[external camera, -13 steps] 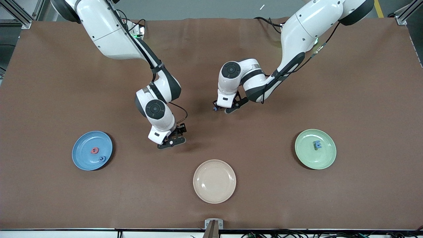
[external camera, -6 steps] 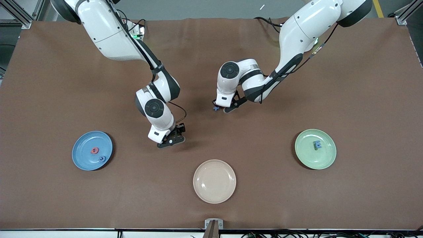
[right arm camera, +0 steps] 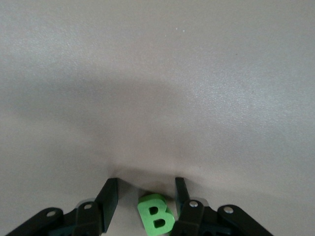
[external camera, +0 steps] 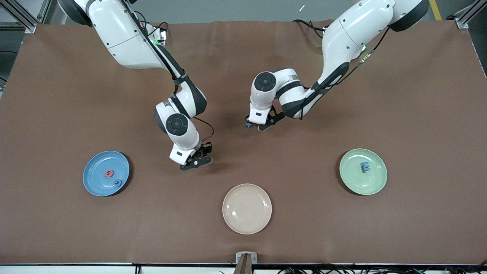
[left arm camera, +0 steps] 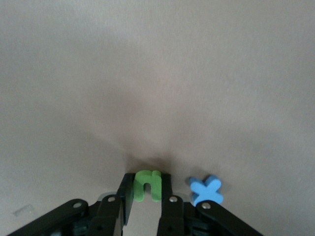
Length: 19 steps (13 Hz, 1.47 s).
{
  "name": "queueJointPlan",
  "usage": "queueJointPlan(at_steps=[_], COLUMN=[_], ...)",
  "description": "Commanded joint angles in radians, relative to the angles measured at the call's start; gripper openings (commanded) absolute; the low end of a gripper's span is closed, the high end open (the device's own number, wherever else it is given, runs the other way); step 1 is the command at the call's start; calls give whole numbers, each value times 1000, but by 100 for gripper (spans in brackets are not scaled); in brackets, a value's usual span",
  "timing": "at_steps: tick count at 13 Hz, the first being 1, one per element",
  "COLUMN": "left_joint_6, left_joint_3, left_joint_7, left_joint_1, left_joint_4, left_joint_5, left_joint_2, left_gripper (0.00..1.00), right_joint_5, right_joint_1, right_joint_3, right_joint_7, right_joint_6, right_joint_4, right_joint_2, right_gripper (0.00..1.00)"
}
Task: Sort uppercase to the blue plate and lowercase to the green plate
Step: 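Carry the green n to the green plate while the right gripper carries B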
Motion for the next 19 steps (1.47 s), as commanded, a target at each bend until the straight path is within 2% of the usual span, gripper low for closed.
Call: queueJointPlan(at_steps=[1,4,7,9,12,14,16,19], left_joint_6=[-49,-84,-139,-155,-152,-150,-147,-147], left_joint_3=[1,-1,-6,-7,-6,-7,-3,-4], left_joint_7=[3,62,276,428,551,679,769,953], left_joint_1=[61,153,306,407,551,639,688,779], left_joint_4=[-1,-2,-1,-7,-1,5,54,76], left_joint_5=[23,25,25,25,26,25,25,11], left_joint_2=[-75,-136,-179,-185,-181,-179,-127,-99], left_gripper=[3,3,3,3,3,4,4,6], right_joint_5=[-17,-15,-11,-9,-8,-5,21,23], right_joint_1=[-31,-47,-45,-44,-44,-48,-67,-168], right_joint_3=[5,6,6,8,8,8,3,2], right_joint_7=[-15,-36,-35,-33,-27,-21,-19,-79], right_joint_6=[4,4,7,5,4,-1,-50,-108], right_joint_4=[-79,-116,-115,-112,-110,-107,-72,-36], right_joint_2=[-21,-48,-48,-48,-54,-69,-93,-121], right_gripper=[54,56,53,39,20,14,11,10])
